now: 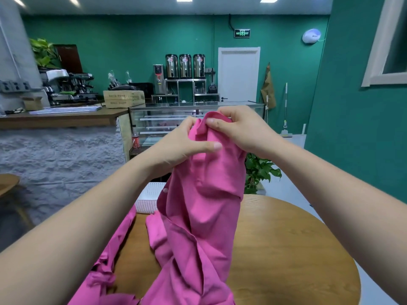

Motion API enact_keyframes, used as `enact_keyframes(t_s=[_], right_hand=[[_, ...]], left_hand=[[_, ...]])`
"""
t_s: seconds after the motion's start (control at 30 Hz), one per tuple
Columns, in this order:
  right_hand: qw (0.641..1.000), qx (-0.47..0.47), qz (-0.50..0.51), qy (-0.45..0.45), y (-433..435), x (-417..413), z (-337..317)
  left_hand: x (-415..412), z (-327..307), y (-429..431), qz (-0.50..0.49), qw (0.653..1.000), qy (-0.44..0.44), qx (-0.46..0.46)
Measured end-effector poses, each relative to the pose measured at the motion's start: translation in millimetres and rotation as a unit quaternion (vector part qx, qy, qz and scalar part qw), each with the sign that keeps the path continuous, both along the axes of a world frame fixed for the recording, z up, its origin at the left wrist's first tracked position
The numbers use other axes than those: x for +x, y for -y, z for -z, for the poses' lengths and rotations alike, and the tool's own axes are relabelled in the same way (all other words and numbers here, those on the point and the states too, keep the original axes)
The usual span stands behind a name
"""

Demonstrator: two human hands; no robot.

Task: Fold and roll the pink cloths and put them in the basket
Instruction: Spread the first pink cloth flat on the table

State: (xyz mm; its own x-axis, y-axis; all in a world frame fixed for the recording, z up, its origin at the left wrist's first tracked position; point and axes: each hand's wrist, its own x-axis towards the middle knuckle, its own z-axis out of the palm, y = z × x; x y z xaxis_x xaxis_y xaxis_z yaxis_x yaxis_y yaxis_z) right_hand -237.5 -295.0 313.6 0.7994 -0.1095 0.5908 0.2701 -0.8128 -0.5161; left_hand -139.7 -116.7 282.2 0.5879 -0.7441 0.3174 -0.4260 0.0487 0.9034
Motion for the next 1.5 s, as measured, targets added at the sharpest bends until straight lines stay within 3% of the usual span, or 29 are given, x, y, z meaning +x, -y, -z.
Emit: enact_keyframes(t_s=[0.17,0.23,0.33,0.57,0.63,0.77,0.83,0.97,1.07,1.17,1.5], right_hand=[[0.999,-0.03,0.013,0.01,1,2,5],[0.997,0.066,-0.031,0.005,1,3,12],[0.966,0.226,-0.116,-0.037,7,9,30],[0.931,0.269,-0.213,-0.127,14,16,78],[0.935,0.264,-0.203,-0.117,15,12,77],[0.945,0.286,-0.152,-0.044,22,3,53],[0.942,0.306,-0.135,-0.014,16,1,45],[0.94,0.288,-0.152,-0.102,6,-6,44],[0.909,0.278,-0.207,-0.229,7,-17,51],[0.888,0.242,-0.242,-0.306,9,-20,63],[0.952,0.025,-0.086,-0.294,37,-27,65]], left_hand=[[-4,5,5,-0.021,0.998,0.059,-0.002],[-2,6,5,-0.042,0.997,0.055,-0.019],[0,3,4,-0.062,0.997,0.027,-0.038],[7,-4,-5,-0.081,0.994,-0.025,-0.069],[12,-6,-11,-0.095,0.994,0.003,-0.058],[27,-9,-26,-0.139,0.98,0.139,0.026],[26,-8,-28,-0.137,0.978,0.156,0.023],[21,-9,-32,-0.146,0.982,0.111,-0.046],[17,-8,-38,-0.1,0.99,0.013,-0.096],[17,-10,-41,-0.117,0.981,-0.043,-0.149],[41,-11,-59,-0.172,0.956,-0.086,-0.223]])
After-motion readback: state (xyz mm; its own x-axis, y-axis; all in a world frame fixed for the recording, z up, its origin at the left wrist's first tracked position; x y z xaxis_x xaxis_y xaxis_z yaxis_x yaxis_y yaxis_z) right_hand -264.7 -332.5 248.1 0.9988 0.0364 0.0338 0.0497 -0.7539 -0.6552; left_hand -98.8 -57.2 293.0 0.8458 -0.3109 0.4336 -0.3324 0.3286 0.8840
